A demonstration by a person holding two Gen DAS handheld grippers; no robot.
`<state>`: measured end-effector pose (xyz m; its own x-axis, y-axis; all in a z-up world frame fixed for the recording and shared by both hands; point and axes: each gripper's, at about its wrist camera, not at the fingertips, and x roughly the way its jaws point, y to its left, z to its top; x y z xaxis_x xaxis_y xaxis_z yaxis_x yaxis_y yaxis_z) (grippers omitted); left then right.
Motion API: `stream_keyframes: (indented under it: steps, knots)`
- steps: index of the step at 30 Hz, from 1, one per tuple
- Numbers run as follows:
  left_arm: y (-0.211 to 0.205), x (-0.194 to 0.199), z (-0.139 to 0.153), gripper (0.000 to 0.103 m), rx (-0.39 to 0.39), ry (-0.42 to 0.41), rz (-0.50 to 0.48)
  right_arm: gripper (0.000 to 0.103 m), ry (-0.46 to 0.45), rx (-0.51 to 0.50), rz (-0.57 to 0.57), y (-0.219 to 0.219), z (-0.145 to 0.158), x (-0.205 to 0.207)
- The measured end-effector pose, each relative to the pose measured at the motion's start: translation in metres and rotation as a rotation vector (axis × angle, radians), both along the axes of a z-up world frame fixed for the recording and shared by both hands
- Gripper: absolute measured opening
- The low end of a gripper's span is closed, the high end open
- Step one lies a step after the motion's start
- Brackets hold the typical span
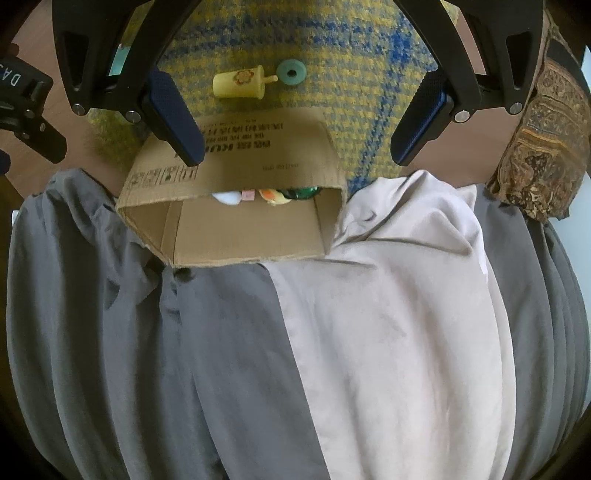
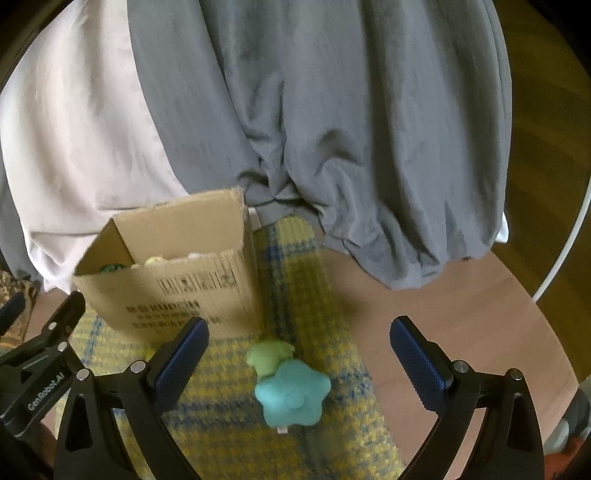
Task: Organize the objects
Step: 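Withdraw both tools from the box toward the teal star plush and cup toy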
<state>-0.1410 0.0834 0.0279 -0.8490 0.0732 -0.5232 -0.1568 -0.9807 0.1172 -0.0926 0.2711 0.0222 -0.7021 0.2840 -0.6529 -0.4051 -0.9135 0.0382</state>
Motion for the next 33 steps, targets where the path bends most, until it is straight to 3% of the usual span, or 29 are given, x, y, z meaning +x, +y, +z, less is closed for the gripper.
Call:
stream_keyframes:
  steps: [33]
  knots:
    - [0.004, 0.002, -0.082, 0.103, -0.033, -0.151, -0.011, 0.099, -0.200, -0.069, 0.037, 0.001, -0.090, -0.008]
